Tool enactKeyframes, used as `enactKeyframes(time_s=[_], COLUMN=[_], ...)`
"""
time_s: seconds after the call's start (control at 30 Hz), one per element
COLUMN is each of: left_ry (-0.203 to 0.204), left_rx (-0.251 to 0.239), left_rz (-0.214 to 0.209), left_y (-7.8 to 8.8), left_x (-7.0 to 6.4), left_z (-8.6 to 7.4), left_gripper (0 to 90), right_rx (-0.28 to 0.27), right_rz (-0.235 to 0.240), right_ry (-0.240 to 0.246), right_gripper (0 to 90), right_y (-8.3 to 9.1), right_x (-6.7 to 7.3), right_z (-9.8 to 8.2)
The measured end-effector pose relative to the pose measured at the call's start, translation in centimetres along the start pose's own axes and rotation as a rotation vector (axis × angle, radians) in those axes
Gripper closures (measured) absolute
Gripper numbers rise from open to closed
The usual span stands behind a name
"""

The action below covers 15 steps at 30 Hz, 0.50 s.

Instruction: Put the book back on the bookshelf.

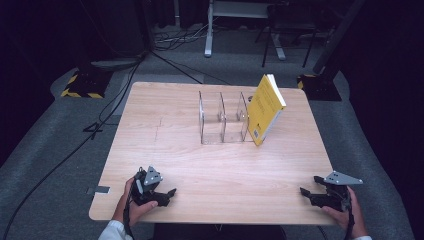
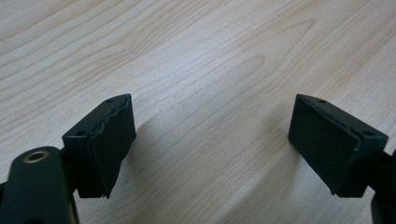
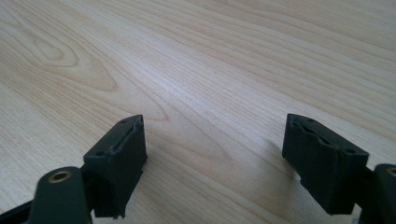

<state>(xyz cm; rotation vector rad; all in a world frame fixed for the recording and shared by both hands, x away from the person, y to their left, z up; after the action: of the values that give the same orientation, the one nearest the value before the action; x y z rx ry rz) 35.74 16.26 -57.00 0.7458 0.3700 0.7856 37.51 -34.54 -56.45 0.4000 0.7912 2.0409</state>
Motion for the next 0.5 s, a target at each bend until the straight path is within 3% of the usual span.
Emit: enactKeyframes(time_s=[0.5], left_ry=[-0.003], left_rx=[-0.002], left_rz=[0.0], left_y=[-0.07], left_x=[0.05], left_z=[0.07], left_gripper=[15.2], right_rx=[0.001], right_rz=[0.001], right_ry=[-0.002], right_gripper=[22.1], right_y=[0.0], right_x=[-0.01], right_z=[0.0])
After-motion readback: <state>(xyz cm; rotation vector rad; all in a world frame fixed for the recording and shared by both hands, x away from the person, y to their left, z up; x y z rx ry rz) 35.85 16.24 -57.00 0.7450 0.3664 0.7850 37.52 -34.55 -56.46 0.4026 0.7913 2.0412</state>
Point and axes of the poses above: each handheld gripper's, and its own axes: y roughly backward along the jaws, z roughly out of its top, x roughly to its left, the point moved 9 cm from there along -y, roughly forward along the jaws, and after that the axes turned 1 degree about -z, right-handed, at the moved point
